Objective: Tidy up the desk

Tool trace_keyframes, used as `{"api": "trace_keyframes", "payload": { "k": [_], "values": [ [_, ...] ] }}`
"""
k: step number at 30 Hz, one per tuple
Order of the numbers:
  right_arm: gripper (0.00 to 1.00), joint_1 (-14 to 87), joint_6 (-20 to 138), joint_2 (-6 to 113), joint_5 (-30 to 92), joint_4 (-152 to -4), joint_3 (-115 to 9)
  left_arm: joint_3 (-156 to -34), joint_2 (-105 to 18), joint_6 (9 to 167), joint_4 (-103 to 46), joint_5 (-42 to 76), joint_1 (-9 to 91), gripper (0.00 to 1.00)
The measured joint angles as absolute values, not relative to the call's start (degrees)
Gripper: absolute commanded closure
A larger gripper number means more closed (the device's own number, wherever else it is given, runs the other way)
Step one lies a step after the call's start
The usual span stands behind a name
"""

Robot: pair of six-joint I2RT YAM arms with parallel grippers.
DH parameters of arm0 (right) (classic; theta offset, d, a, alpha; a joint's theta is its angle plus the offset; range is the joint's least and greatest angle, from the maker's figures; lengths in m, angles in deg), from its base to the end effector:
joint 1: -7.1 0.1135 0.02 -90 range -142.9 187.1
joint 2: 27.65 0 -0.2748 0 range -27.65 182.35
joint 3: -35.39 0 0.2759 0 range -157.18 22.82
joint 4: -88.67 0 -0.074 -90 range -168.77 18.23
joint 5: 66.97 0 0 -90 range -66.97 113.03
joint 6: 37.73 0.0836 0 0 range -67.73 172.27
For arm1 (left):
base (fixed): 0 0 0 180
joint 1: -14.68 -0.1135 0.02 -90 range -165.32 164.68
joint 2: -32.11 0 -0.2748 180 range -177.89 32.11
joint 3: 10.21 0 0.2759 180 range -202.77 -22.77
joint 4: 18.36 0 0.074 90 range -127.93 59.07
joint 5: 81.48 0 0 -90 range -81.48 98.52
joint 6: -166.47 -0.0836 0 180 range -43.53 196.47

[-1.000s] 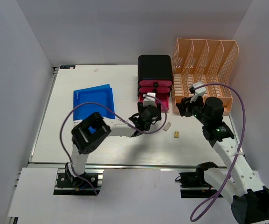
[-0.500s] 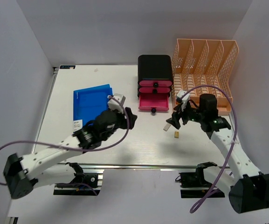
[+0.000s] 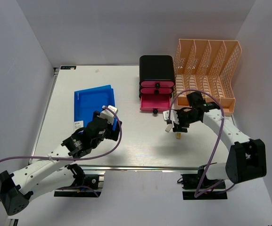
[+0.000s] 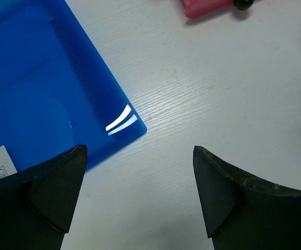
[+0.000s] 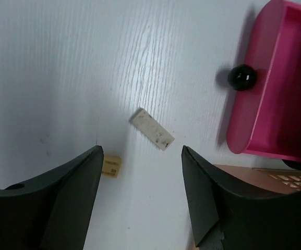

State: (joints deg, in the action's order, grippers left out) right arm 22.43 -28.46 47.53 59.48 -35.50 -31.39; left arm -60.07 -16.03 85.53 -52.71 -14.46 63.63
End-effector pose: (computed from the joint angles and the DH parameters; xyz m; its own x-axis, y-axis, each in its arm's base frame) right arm 0.2608 0.1230 0.2117 0.3158 -0.7366 -0.5981 -0.9315 -0.1210 -0.3429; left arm 0.1819 -0.1592 0.2450 -0.4250 0.2673 -0.8648 0.4166 0.9060 0.0753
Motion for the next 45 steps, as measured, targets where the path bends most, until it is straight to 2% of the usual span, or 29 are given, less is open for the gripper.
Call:
{"api": "trace_keyframes", "payload": {
  "k": [11,16,30,33,35,36,38,45],
  "values": [
    [0.42,25.6,-41.4,58.9,44.5,-37.3,-32.3,-59.7,-13.8,83.5,-53.0,-13.1,62.5,0.08],
    [0.45,27.1,-43.4,65.7,42.0,-37.5,-35.7,-59.7,-13.8,83.2,-53.2,-13.1,62.4,0.08],
    [0.48,32.8,-46.1,71.5,37.3,-38.2,-38.3,-59.7,-13.8,82.8,-53.2,-13.2,62.0,0.08],
    [0.57,33.6,-45.9,71.9,36.5,-38.1,-38.5,-59.7,-13.5,82.8,-53.2,-13.3,62.0,0.08],
    [0.74,34.1,-45.4,72.3,36.3,-38.0,-38.9,-59.7,-13.3,82.7,-53.2,-13.3,62.0,0.08],
    [0.89,34.3,-45.2,72.6,36.3,-38.1,-39.2,-59.7,-13.3,82.7,-53.2,-13.3,62.0,0.08],
    [0.98,34.3,-44.2,73.1,36.2,-37.5,-40.4,-59.7,-13.3,82.7,-53.2,-13.3,62.0,0.08],
    [1.00,34.4,-38.1,72.0,39.3,-35.7,-42.0,-59.4,-12.4,82.6,-53.2,-13.3,62.0,0.08]
  ]
}}
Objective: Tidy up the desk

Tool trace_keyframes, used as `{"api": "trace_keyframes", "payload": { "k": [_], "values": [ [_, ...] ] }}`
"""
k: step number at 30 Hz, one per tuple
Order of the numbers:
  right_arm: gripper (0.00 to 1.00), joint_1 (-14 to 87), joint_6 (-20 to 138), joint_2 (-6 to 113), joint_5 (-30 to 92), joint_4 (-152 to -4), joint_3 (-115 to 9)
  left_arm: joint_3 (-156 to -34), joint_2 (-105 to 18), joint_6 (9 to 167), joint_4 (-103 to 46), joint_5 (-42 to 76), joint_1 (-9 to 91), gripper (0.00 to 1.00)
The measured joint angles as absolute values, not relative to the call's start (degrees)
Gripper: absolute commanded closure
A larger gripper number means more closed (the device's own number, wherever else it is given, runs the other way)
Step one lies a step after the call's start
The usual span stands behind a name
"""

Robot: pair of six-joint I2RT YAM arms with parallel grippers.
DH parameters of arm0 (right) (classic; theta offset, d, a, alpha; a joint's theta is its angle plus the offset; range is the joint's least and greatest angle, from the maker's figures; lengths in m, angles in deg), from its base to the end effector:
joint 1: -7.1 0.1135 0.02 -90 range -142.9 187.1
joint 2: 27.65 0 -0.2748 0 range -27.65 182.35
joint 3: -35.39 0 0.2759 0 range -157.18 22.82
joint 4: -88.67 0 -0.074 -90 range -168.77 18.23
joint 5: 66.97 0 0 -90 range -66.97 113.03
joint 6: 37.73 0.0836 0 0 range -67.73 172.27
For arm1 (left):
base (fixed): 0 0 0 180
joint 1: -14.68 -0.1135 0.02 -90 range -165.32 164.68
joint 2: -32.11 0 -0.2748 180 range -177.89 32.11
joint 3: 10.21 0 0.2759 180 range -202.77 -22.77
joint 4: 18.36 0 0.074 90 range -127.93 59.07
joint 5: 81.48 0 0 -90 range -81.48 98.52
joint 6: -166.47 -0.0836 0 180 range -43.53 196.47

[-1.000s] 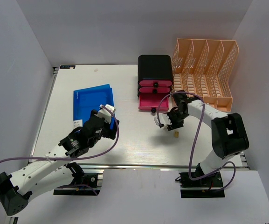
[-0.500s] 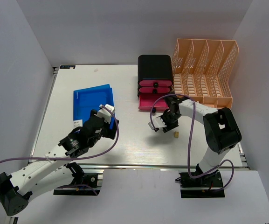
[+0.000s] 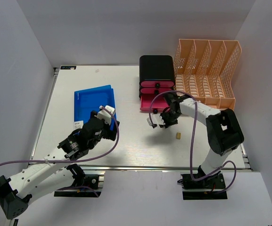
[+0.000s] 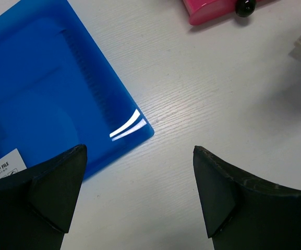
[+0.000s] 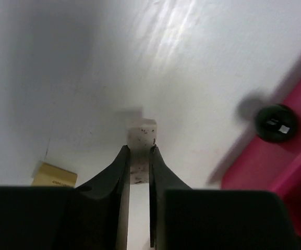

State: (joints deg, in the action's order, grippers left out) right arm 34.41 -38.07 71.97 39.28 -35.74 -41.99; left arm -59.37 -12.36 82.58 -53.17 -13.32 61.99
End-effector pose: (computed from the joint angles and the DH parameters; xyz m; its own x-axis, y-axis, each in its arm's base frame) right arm 0.3036 0.1831 0.1292 0.4980 -0.8233 -0.2723 -0.8656 -0.4534 -0.2124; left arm 0.1788 -0.1480 0.2525 -0.3877 0.2746 -0.8799 0.4252 0.9002 0.0936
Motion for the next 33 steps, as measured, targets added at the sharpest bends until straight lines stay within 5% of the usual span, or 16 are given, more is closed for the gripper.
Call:
{"api": "trace_keyframes", "payload": {
  "k": [9,15,23,33],
  "values": [
    [1.00,34.8,-20.0,60.5,40.0,-48.5,-46.1,-59.1,-12.4,82.4,-53.2,-13.3,62.0,0.08],
    [0.99,36.1,-12.4,64.3,34.2,-60.1,-46.3,-59.0,-12.4,82.4,-53.2,-13.3,62.0,0.08],
    [0.51,37.6,-6.1,70.5,24.8,-71.8,-45.7,-58.9,-12.4,82.4,-53.1,-13.4,62.0,0.08],
    [0.52,37.7,-3.5,70.8,22.5,-74.7,-44.9,-58.9,-12.4,82.4,-53.2,-13.4,62.0,0.08]
  ]
}}
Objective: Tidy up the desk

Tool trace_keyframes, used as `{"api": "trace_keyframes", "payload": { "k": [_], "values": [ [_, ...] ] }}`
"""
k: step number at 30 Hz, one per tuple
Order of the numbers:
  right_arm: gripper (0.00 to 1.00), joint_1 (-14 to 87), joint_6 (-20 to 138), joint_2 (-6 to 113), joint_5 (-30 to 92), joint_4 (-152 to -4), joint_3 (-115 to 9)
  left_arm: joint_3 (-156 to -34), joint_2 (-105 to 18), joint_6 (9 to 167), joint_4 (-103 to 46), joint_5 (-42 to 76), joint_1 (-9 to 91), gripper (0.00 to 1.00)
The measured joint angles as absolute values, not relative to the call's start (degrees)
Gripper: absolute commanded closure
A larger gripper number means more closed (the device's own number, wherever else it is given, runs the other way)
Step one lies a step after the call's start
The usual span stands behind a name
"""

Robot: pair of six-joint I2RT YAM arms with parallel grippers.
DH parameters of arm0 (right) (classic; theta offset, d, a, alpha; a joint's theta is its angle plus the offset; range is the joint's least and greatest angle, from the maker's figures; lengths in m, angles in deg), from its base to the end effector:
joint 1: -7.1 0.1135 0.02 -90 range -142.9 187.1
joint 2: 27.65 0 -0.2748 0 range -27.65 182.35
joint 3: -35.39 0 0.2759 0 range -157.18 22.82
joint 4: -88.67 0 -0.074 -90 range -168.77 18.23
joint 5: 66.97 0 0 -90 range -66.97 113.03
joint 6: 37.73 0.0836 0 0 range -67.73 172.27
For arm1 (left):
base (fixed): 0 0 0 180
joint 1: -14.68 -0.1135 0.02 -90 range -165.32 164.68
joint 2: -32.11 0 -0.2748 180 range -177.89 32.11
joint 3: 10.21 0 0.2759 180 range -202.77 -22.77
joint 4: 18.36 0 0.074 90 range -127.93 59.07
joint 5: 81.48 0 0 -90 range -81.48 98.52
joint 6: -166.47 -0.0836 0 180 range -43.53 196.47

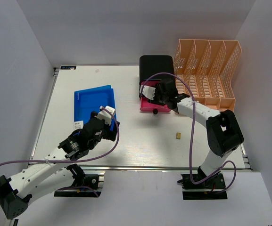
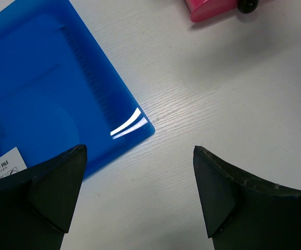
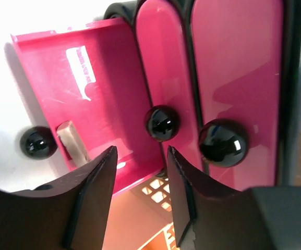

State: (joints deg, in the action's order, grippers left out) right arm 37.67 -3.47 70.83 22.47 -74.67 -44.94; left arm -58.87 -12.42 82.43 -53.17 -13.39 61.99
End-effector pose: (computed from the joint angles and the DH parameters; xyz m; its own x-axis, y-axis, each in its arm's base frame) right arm 0.3897 0.2292 0.2094 0.1379 -0.8784 -0.4576 -0.6886 0.2470 -0.6817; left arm 0.1786 -0.1476 0.2487 -0.3923 0.2832 -0.8752 0.4259 0.8992 0.1001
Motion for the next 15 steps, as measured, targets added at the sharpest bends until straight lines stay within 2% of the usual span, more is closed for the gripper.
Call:
{"api": "trace_keyframes", "payload": {
  "k": [3,4,5,7,9,12,13,15],
  "values": [
    [0.66,37.6,-3.1,70.3,22.9,-74.0,-44.7,-58.9,-12.4,82.4,-53.2,-13.4,62.0,0.08],
    [0.78,37.6,-2.9,69.9,23.4,-73.4,-44.7,-58.9,-12.4,82.4,-53.2,-13.4,62.0,0.08],
    [0.84,37.5,-2.9,69.3,24.5,-72.3,-44.8,-58.8,-12.4,82.4,-53.2,-13.4,62.0,0.08],
    [0.89,37.1,-3.6,67.1,27.7,-67.9,-44.8,-58.8,-12.3,82.4,-53.2,-13.4,62.0,0.08],
    [0.88,36.5,-7.4,63.7,32.7,-61.5,-44.8,-58.8,-12.1,82.4,-53.2,-13.4,62.0,0.08],
    [0.61,35.4,-13.9,58.2,39.1,-52.1,-43.7,-58.8,-11.5,82.4,-53.2,-13.3,62.0,0.08],
    [0.49,35.1,-16.4,56.6,40.6,-48.7,-43.2,-58.8,-11.4,82.4,-53.2,-13.3,62.0,0.08],
    [0.38,34.5,-20.8,54.2,42.6,-43.1,-41.7,-58.8,-11.2,82.4,-53.2,-13.3,62.0,0.08]
  ]
}}
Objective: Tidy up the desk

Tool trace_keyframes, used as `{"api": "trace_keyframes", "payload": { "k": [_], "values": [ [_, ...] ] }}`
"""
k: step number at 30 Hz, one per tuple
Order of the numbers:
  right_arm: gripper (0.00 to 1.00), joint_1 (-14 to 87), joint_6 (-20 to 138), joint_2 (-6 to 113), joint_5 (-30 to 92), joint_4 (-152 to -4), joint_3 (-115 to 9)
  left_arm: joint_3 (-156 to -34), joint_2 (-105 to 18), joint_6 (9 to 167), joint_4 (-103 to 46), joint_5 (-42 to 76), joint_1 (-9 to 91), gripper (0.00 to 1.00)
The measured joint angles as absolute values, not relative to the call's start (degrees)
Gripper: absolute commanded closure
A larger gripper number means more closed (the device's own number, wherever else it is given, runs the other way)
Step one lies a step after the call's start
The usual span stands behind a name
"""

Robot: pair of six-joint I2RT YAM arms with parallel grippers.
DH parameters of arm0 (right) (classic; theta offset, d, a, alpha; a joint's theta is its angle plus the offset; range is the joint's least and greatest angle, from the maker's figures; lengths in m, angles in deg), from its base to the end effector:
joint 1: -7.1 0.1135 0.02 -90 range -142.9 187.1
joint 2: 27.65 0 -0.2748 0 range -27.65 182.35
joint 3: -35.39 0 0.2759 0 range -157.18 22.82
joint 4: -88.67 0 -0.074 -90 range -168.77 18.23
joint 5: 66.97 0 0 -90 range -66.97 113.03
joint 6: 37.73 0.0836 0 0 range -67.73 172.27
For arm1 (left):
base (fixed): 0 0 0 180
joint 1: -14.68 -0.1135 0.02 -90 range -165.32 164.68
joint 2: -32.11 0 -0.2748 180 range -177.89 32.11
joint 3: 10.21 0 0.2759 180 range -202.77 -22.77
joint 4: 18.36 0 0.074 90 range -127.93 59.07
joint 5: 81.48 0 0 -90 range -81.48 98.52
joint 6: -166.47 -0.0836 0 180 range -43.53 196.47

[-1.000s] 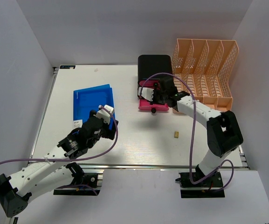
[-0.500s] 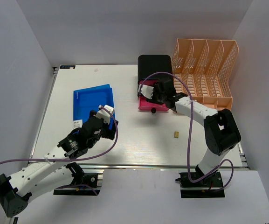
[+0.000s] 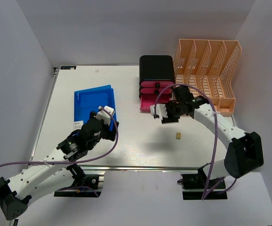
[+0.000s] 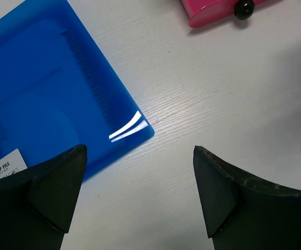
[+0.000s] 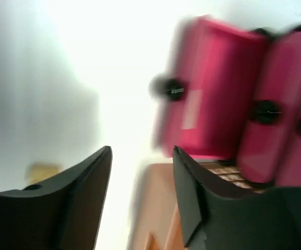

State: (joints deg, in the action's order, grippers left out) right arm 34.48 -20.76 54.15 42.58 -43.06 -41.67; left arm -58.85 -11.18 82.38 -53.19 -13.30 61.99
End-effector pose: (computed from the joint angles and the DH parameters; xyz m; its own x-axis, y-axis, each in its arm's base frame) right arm 0.2959 0.1847 0.2407 0.3785 -0.8190 -0.4313 -0.8571 -0.1341 -0.4975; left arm 0.1765 -0.1455 0.2530 -0.3796 0.2705 -0.8847 0.4262 0.8999 0.0923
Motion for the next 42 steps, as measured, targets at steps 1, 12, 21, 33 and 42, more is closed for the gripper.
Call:
{"api": "trace_keyframes", "payload": {
  "k": [1,12,21,33,42],
  "values": [
    [0.35,34.2,-23.5,53.3,43.1,-40.3,-40.5,-58.8,-11.1,82.4,-53.2,-13.3,62.0,0.08],
    [0.32,33.3,-50.1,43.7,38.9,-29.5,-21.4,-58.8,-10.4,82.3,-53.2,-13.3,62.0,0.08],
    [0.36,33.3,-57.7,45.9,33.2,-37.3,-14.8,-58.8,-10.5,82.3,-53.2,-13.3,62.0,0.08],
    [0.48,33.1,-60.9,52.9,28.5,-43.0,-18.0,-58.8,-11.5,82.2,-53.2,-13.3,62.0,0.08],
    [0.58,33.1,-61.4,54.8,27.2,-42.6,-19.3,-58.8,-11.5,82.2,-53.2,-13.3,62.0,0.08]
  ]
}}
